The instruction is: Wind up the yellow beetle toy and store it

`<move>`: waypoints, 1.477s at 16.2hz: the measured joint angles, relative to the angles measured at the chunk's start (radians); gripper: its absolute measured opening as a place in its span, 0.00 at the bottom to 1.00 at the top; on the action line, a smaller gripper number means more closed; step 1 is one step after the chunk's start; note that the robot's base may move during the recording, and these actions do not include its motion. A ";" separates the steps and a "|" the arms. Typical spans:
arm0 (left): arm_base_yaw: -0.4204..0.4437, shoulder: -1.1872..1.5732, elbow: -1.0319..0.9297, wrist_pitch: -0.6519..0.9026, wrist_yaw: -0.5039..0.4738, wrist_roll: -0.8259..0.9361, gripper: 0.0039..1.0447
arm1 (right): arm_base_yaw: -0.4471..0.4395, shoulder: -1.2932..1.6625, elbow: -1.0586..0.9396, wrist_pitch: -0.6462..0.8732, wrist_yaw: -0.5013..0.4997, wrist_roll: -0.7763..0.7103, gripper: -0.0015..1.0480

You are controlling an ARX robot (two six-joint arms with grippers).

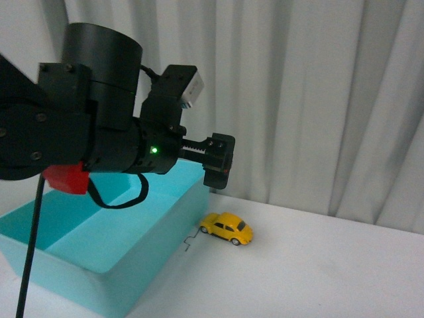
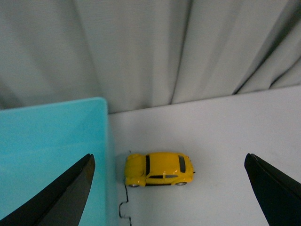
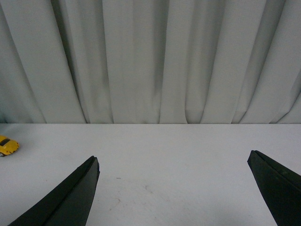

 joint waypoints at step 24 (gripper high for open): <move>-0.069 0.693 0.944 -0.977 -0.172 1.365 0.38 | 0.000 0.000 0.000 0.000 0.000 0.000 0.94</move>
